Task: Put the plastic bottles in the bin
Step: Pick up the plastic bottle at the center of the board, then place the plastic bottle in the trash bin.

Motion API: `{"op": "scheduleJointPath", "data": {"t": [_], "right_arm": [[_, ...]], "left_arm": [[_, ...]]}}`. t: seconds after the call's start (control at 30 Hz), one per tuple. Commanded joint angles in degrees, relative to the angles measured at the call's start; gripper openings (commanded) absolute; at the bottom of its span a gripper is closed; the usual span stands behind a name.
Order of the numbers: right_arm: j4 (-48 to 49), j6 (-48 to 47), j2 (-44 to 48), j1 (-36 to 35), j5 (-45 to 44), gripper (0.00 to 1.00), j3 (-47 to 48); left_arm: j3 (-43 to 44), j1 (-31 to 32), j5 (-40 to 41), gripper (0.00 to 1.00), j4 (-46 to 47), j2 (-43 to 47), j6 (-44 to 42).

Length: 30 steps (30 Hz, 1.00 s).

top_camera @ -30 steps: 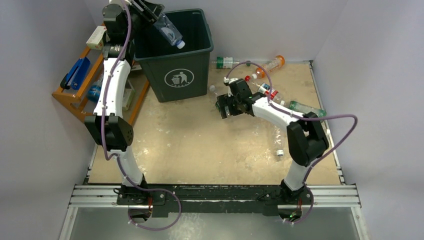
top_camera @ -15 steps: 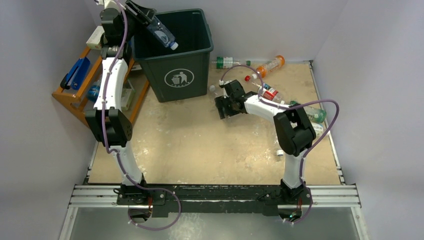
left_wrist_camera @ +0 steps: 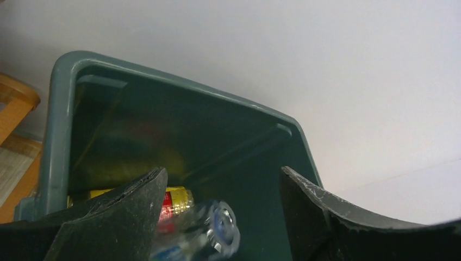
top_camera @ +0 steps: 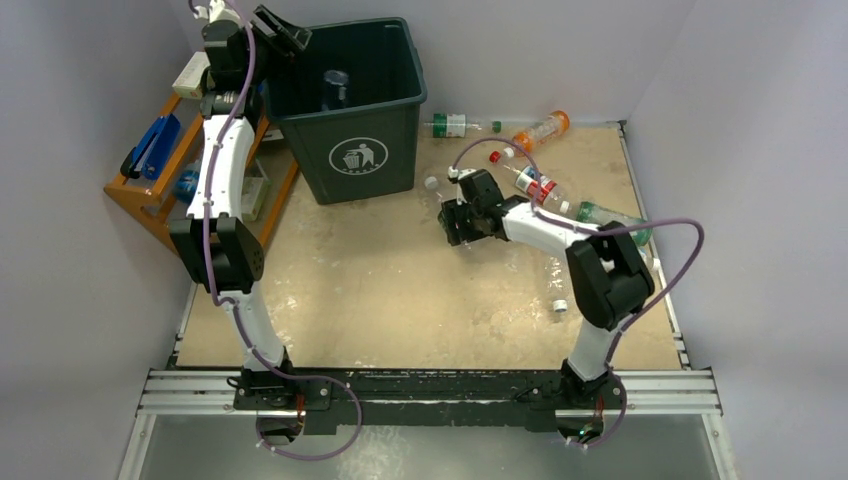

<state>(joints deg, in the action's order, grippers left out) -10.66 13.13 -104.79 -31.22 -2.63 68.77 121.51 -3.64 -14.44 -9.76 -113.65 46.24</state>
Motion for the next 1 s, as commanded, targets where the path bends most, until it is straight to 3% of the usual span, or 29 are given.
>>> {"op": "scheduleJointPath", "data": {"t": [0.0, 0.5, 0.97], "right_arm": [[-0.10, 2.42, 8.28, -0.40, 1.26, 0.53, -2.63], [-12.44, 8.53, 32.49, -0.82, 2.25, 0.52, -5.28], [-19.90, 9.61, 38.95, -0.78, 4.11, 0.53, 7.11]], "left_arm": [[1.40, -0.50, 0.81, 0.76, -1.65, 2.39, -2.42], [-5.33, -0.58, -4.50, 0.81, -6.73, 17.66, -0.32], [-23.79, -0.41, -10.62, 0.83, -8.49, 37.30, -0.45]]}}
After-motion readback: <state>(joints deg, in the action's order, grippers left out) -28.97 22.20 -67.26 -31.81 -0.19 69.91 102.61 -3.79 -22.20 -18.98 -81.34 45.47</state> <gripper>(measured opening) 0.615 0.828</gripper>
